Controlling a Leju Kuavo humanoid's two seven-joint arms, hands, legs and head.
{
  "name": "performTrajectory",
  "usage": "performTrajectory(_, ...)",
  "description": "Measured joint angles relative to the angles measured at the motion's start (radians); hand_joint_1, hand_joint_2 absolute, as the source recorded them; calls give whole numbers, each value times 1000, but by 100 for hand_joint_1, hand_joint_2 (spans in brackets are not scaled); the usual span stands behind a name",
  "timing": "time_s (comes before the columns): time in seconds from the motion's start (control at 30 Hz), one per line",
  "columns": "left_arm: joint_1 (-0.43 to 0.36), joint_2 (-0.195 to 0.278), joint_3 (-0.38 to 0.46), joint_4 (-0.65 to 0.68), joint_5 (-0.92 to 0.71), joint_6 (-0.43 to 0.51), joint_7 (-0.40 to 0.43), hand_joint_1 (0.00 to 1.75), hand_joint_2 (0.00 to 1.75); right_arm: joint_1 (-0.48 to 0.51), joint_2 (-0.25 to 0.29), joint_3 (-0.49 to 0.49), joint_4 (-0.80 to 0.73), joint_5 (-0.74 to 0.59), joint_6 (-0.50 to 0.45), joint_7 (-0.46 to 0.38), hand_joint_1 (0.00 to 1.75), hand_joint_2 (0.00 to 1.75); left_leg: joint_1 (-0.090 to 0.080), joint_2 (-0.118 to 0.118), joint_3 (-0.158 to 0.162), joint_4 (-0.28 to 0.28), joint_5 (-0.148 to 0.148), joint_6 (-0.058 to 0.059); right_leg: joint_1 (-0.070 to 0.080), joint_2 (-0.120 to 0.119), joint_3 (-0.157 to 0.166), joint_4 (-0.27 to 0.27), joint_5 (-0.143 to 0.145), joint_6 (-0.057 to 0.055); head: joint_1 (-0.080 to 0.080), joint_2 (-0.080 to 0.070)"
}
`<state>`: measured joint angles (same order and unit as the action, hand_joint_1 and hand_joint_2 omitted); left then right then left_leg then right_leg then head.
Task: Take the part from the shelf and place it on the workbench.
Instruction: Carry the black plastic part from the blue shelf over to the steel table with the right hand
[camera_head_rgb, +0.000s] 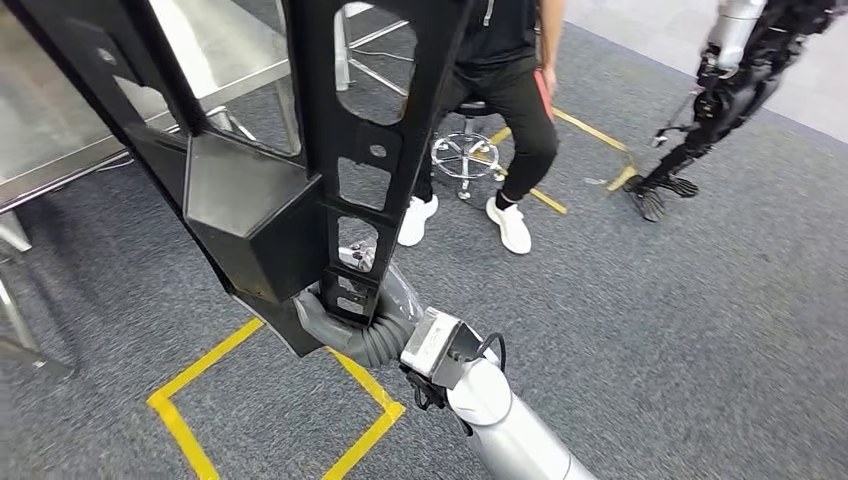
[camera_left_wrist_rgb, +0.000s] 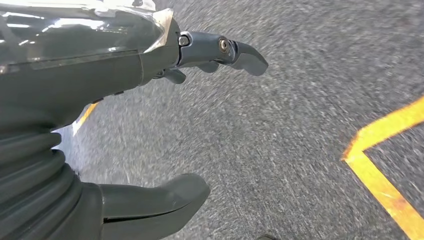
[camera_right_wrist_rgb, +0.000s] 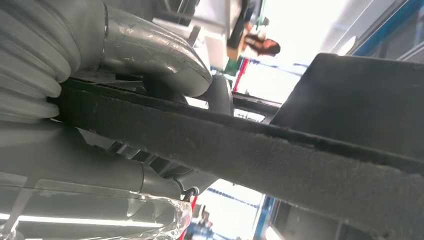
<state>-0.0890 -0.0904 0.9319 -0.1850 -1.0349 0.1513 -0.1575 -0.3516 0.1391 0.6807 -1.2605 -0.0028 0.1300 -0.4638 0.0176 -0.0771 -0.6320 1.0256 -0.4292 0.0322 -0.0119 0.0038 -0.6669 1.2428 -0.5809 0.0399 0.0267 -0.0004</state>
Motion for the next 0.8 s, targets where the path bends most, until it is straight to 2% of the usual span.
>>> performTrajectory(0.03, 0, -1, 0, 0, 1, 0, 0, 0, 175, -1, 0, 0, 0, 0, 0, 0, 175, 175, 0, -16, 1, 0, 0, 0, 0, 18, 29, -75, 36, 3, 0, 0)
performTrajectory(0.1, 0, -4, 1, 0, 1, 1, -1, 0, 175, -1, -1, 0, 0, 0, 0, 0, 175, 175, -3, -43, 0, 1, 0, -5, 3, 53, 78, -191, 87, -2, 0, 0)
performTrajectory(0.13, 1, -6, 1, 0, 1, 1, -1, 0, 175, -1, -1, 0, 1, -1, 1, 0, 175, 175, -3, -53, -2, 1, 1, -9, 6, 63, 90, -216, 98, -6, 0, 0)
performTrajectory(0.2, 5, -7, 1, 0, 2, 1, -1, 0, 175, -2, 1, 0, 1, -1, 2, 0, 175, 175, -1, -71, -5, -3, 4, -20, 7, 48, 96, -221, 102, -15, 0, 0)
performTrajectory(0.23, 7, -8, 1, 0, 3, 1, -1, 0, 175, -2, 4, 0, 1, -1, 2, 0, 175, 175, -1, -66, -8, 0, 1, -25, 4, 37, 99, -226, 105, -21, -1, 0)
performTrajectory(0.27, 8, -8, 1, 0, 4, 1, -1, 0, 175, -3, 9, 0, 0, -1, 2, 0, 175, 175, -2, -46, -15, 15, -10, -29, -1, 26, 103, -231, 108, -29, -2, 0)
performTrajectory(0.3, 7, -9, 1, 0, 5, 1, -1, 0, 175, -4, 12, 0, 0, -1, 2, 0, 175, 175, -4, -16, -30, 46, -30, -33, -6, 13, 106, -236, 109, -37, -3, 0)
performTrajectory(0.33, 5, -9, 1, 0, 5, 2, -1, 0, 175, -4, 14, -1, 1, -2, 2, 0, 175, 175, -3, 21, -55, 101, -59, -37, -6, 0, 109, -238, 109, -44, -5, 0)
performTrajectory(0.37, 4, -8, 1, 0, 5, 2, -2, 0, 175, -3, 14, -1, 1, -2, 2, -1, 175, 175, -2, 47, -88, 168, -90, -43, -6, -14, 110, -238, 108, -49, -6, 0)
performTrajectory(0.4, 4, -8, 1, 0, 5, 2, -2, 0, 175, -2, 13, -1, 1, -2, 2, -1, 175, 175, 1, 61, -120, 230, -112, -49, -5, -28, 111, -238, 106, -50, -6, 0)
performTrajectory(0.43, 4, -8, 1, 0, 6, 2, -2, 0, 175, -1, 13, -1, 2, -2, 2, 0, 175, 175, 6, 69, -141, 269, -120, -55, -4, -42, 112, -238, 105, -51, -6, 0)
performTrajectory(0.47, 4, -8, 1, 0, 6, 2, -2, 0, 175, -1, 13, -1, 2, -2, 2, 0, 175, 175, 10, 74, -142, 269, -110, -60, -4, -54, 112, -237, 104, -51, -6, 0)
performTrajectory(0.5, 5, -7, 1, 0, 7, 2, -2, 0, 175, -1, 13, -1, 2, -2, 2, 0, 175, 175, 14, 83, -121, 228, -83, -64, -5, -66, 113, -237, 101, -49, -6, 0)
performTrajectory(0.57, 3, -6, 2, 0, 7, 2, -2, 0, 175, -1, 13, -1, 2, -2, 2, 0, 175, 175, 17, 125, -44, 91, -25, -68, -2, -87, 118, -233, 94, -38, -7, 0)
performTrajectory(0.6, 2, -6, 2, 0, 7, 2, -2, 0, 175, -2, 13, -1, 2, -2, 2, 0, 175, 175, 15, 142, -15, 38, -8, -64, 2, -96, 119, -232, 89, -31, -5, 0)
performTrajectory(0.63, 0, -6, 2, 0, 7, 2, -2, 0, 175, -3, 13, -1, 2, -2, 2, 0, 175, 175, 12, 151, 1, 9, -4, -59, 7, -105, 122, -231, 85, -24, -2, 0)
performTrajectory(0.67, -1, -7, 2, 0, 7, 2, -2, 0, 175, -4, 13, -1, 2, -2, 2, 0, 175, 175, 8, 147, 3, 3, -7, -51, 11, -114, 125, -231, 82, -19, 0, 0)
performTrajectory(0.73, 0, -7, 2, 0, 7, 2, -3, 0, 175, -6, 15, -1, 2, -3, 2, 0, 175, 175, 6, 121, 2, -1, -4, -35, 10, -128, 133, -233, 77, -8, 3, 0)
performTrajectory(0.77, 0, -8, 2, 0, 7, 2, -4, 0, 175, -6, 16, -1, 2, -3, 2, 0, 175, 175, 7, 109, 3, -3, -2, -27, 8, -114, 130, -222, 69, -4, 3, 0)
performTrajectory(0.8, 0, -8, 2, 0, 7, 2, -4, 0, 175, -7, 16, -1, 2, -3, 2, 0, 175, 175, 10, 97, 5, -6, 1, -20, 5, -91, 118, -192, 51, -3, 3, 0)
